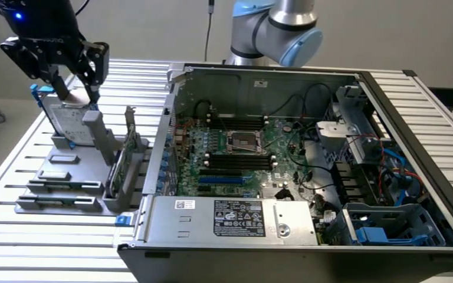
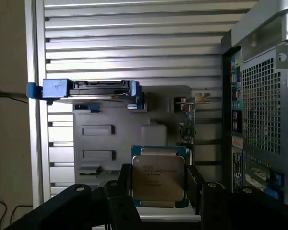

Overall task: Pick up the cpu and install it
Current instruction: 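Pick up the cpu and move it towards the insertion slot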

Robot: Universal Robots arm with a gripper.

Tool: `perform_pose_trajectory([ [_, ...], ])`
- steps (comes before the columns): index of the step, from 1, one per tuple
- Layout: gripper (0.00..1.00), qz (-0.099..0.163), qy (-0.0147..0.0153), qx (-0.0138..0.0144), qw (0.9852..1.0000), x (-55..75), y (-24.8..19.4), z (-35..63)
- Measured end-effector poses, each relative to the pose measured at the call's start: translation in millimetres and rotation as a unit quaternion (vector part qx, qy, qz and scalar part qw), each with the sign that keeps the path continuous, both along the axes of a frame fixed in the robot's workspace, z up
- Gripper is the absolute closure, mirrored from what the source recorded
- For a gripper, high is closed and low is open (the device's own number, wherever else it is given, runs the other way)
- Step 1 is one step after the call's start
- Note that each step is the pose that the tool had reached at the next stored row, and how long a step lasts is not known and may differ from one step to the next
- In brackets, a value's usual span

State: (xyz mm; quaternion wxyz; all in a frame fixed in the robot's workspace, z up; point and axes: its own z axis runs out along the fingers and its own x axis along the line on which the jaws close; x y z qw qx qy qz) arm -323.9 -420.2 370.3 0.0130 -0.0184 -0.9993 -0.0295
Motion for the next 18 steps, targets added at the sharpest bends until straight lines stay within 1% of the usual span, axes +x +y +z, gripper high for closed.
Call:
perform_pose_trajectory([
  [8, 0.45, 0.0, 0.0, 0.0054, 1.0, 36.5, 0.3, 12.9],
  [18, 0.45, 0.0, 0.0, 0.0127, 0.9999, 82.0, 1.0, 22.4],
])
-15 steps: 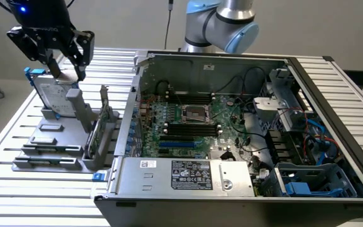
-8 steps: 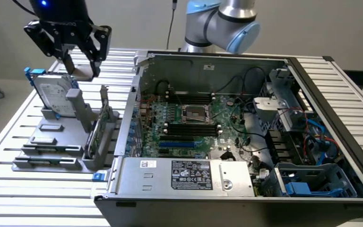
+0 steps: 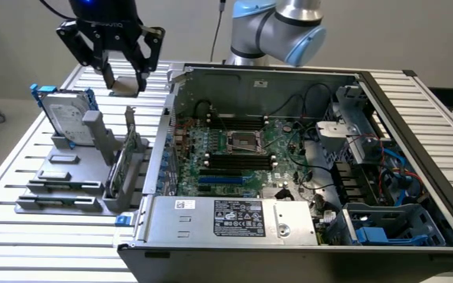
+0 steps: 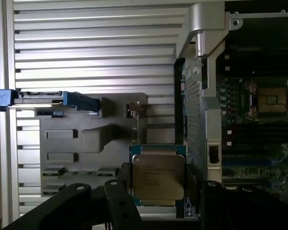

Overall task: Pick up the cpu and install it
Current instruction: 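Pick up the cpu and move it towards the insertion slot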

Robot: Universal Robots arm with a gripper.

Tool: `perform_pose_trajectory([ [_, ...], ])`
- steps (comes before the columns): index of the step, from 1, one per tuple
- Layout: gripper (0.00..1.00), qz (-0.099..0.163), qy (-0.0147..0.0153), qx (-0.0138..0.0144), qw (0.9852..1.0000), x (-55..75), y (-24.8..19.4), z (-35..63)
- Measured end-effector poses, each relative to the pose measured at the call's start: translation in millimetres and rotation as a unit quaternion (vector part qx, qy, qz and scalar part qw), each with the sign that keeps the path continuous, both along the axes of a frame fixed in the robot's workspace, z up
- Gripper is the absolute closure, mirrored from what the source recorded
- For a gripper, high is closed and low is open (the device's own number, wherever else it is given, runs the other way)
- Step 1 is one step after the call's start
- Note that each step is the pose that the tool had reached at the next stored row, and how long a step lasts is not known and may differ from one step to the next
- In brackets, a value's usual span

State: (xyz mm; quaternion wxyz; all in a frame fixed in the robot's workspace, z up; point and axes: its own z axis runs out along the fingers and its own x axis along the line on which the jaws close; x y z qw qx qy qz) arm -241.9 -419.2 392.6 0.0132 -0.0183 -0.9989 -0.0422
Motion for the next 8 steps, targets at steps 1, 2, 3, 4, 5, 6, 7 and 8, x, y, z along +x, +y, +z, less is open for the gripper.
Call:
perform_pose_trajectory([
  [1, 0.45, 0.0, 0.0, 0.0008, 1.0, 4.5, 0.1, 0.8],
  [2, 0.45, 0.0, 0.0, 0.0015, 1.0, 9.0, 0.1, 1.7],
  [3, 0.45, 0.0, 0.0, 0.0022, 1.0, 13.5, 0.2, 2.4],
  [4, 0.45, 0.0, 0.0, 0.0029, 1.0, 18.0, 0.2, 3.1],
  [5, 0.45, 0.0, 0.0, 0.0035, 1.0, 22.5, 0.3, 3.7],
  [6, 0.45, 0.0, 0.0, 0.0044, 1.0, 27.4, 0.3, 4.2],
  [7, 0.45, 0.0, 0.0, 0.005, 1.0, 31.6, 0.4, 4.7],
  [8, 0.45, 0.0, 0.0, 0.0057, 1.0, 36.4, 0.4, 5.1],
])
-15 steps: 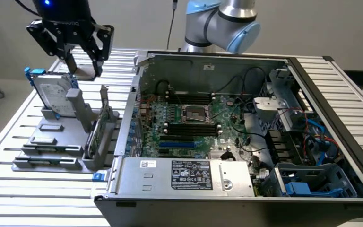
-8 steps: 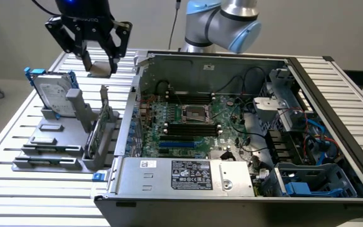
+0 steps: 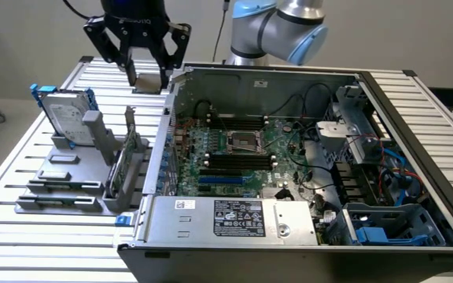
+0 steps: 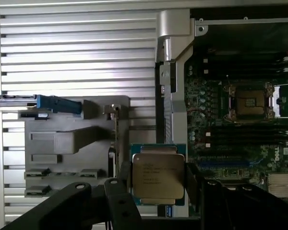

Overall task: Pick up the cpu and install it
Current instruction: 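Pick up the cpu and move it towards the insertion slot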

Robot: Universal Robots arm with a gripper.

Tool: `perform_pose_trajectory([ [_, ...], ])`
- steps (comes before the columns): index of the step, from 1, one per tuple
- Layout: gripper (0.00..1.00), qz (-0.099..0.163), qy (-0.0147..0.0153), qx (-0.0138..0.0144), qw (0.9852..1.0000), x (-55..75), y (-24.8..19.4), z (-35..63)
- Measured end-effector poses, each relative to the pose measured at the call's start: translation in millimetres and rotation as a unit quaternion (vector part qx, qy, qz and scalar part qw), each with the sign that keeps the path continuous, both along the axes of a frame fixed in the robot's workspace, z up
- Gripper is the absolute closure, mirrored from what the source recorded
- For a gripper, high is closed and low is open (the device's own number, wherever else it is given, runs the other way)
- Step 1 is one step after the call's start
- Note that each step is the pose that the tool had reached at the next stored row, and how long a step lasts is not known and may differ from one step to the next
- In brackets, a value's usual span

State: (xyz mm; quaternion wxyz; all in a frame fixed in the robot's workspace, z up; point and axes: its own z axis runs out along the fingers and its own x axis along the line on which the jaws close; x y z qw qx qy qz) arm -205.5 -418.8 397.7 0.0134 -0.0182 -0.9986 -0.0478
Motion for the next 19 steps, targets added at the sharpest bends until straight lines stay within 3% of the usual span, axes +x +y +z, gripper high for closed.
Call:
perform_pose_trajectory([
  [7, 0.45, 0.0, 0.0, 0.0038, 1.0, 31.9, 0.5, 0.9],
  [11, 0.45, 0.0, 0.0002, 0.0038, 1.0, 50.0, 2.9, 0.4],
  [15, 0.45, 0.0, 0.0003, 0.0039, 1.0, 67.5, 10.5, -4.0],
  [19, 0.45, 0.0, 0.0004, 0.0038, 1.0, 82.5, 21.5, -11.1],
])
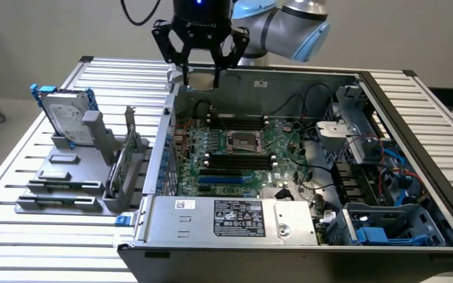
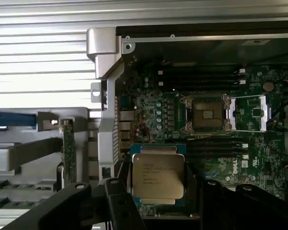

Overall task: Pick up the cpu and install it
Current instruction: 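Pick up the cpu and move it towards the insertion slot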

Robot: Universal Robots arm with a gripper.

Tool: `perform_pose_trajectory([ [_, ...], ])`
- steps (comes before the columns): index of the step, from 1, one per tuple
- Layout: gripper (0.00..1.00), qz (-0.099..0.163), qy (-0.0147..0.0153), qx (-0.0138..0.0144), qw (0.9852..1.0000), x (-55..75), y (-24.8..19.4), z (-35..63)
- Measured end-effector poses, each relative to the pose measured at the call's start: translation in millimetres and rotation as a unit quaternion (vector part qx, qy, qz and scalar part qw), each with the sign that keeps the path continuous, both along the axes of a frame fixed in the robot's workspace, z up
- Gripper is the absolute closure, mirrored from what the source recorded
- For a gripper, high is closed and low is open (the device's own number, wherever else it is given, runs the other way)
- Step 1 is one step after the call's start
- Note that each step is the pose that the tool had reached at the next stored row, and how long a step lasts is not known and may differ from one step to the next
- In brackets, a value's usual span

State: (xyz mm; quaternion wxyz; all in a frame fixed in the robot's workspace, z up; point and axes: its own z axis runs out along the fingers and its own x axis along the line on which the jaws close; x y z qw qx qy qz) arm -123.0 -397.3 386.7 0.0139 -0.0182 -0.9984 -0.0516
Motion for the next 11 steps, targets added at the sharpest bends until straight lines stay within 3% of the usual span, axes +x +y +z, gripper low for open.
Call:
perform_pose_trajectory([
  [11, 0.45, 0.0, 0.0, 0.0, 1.0, 38.6, 31.6, -20.0],
])
